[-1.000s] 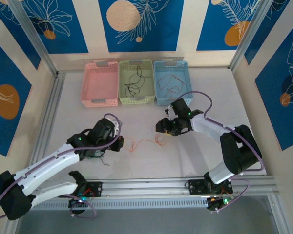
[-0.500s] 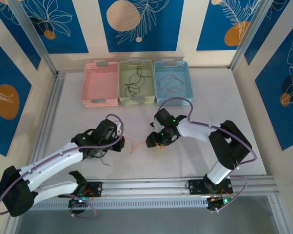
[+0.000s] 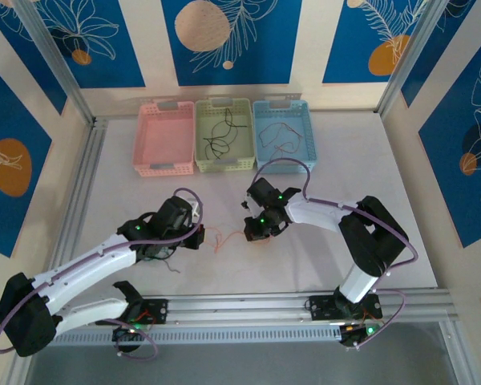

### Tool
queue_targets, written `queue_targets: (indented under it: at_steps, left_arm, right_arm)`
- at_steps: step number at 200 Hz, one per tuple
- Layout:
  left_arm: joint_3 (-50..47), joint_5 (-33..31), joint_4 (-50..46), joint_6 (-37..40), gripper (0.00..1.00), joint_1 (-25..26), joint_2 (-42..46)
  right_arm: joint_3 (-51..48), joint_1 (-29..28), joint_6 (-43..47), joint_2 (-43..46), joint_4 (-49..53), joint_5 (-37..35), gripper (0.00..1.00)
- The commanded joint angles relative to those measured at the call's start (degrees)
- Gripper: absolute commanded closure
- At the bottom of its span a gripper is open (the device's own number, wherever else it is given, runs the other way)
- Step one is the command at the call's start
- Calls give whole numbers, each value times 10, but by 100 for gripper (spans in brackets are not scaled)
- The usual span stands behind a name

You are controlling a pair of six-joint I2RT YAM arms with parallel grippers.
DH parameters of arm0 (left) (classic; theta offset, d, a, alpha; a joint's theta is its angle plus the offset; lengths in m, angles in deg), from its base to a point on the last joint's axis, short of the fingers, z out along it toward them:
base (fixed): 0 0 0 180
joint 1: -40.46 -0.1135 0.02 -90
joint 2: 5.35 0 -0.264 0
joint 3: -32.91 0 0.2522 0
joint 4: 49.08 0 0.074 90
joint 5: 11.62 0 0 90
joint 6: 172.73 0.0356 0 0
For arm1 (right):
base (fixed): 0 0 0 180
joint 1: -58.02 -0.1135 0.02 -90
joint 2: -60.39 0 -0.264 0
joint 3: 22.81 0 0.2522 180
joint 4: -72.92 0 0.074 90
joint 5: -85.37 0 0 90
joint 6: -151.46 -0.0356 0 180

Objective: Untangle the cables

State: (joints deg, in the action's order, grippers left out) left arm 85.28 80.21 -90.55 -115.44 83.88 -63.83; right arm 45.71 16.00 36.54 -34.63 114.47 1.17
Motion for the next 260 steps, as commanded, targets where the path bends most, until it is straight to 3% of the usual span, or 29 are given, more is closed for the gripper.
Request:
queue_targets:
  at_steps: [1,19,41,54,93,135,152,183,212,234,260]
  left_arm:
    - [-7,-2,11,-7,100,-7,2]
    - [-8,2,16,-7,100,-8,1]
    - [-6,4,17,-7,100,-9,1]
    - [-5,4,14,-6,100,-10,1]
    - [-5,2,9,-5,100,-10,5]
    - [-5,4,9,-3,100,-12,4]
    - [-5,5,10,-2,100,-13,3]
    - [-2,6,9,-2,100,-14,3]
    - [-3,7,13,-2,100,-14,4]
    - [-4,13,18,-4,84,-14,2]
    - [-4,11,14,-6,46,-14,9]
  right_arm:
    - [7,-4,0,31,-9,31,100]
    - [7,0,-10,45,-20,44,99]
    - [8,11,-22,50,-27,47,61]
    - [8,19,-28,44,-25,44,50]
    - [24,23,-5,-17,3,72,47]
    - [35,3,8,-48,15,84,51]
    - [36,3,7,-42,9,91,63]
    - [41,4,3,-1,-6,82,100]
    - [61,24,-5,74,-19,53,100]
    - [101,59,-15,132,-23,45,100]
    - [159,109,-29,181,-32,50,100]
